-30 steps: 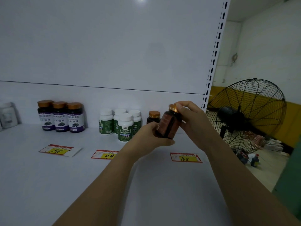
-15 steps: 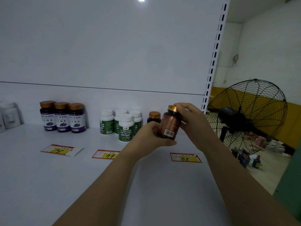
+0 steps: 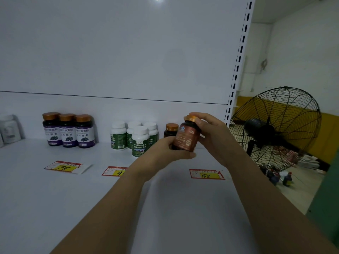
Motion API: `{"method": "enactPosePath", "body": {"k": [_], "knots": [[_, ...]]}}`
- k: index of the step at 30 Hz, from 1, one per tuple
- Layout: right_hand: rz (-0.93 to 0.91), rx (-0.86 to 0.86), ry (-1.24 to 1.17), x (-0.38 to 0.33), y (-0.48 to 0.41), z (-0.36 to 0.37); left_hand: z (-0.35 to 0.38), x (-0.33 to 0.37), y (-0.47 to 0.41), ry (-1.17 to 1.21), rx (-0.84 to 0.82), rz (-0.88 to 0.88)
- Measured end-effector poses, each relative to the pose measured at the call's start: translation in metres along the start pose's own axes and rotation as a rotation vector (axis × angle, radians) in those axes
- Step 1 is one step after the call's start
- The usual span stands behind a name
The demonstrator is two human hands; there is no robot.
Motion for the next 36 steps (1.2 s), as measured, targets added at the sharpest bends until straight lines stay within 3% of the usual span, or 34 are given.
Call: {"method": "enactPosePath", "body": {"k": [6,12,16,19,23,27,30,36], "knots": [[0.067,-0.033,0.090,0.007,0.000,0.005,-0.001,-0.003,-0.002,-0.071,0.054,-0.019],[-0.125,0.019,0.192,-0.012,0.005,0.017,-0.010,0.007,0.003,0.035,0.076,0.107],[-0.303,-0.093,0.341,-0.019,0.012,0.034,-0.025,0.009,0.004,0.114,0.337,0.227],[-0.334,-0.201,0.399,-0.014,0.015,0.044,-0.036,0.007,0.007,0.006,0.543,0.290],[-0.358,-0.215,0.450,-0.009,0.014,0.045,-0.038,0.007,0.011,-0.110,0.628,0.308],[-0.362,-0.178,0.414,-0.015,0.014,0.042,-0.037,0.010,0.009,-0.117,0.572,0.306],[-0.278,-0.046,0.284,-0.021,0.011,0.030,-0.029,0.015,0.008,-0.081,0.431,0.222],[0.099,0.163,0.094,-0.002,0.004,0.003,-0.008,0.017,0.008,0.188,0.040,0.003]]}}
Point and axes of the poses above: each hand's wrist, its own y-axis away from the middle knuckle, its own z-axis out of the palm, x = y × z, the point moved 5 cm from there along -y, towards the middle knuckle, and after that the axes turned 8 degrees about -y, right-handed, at the moved point
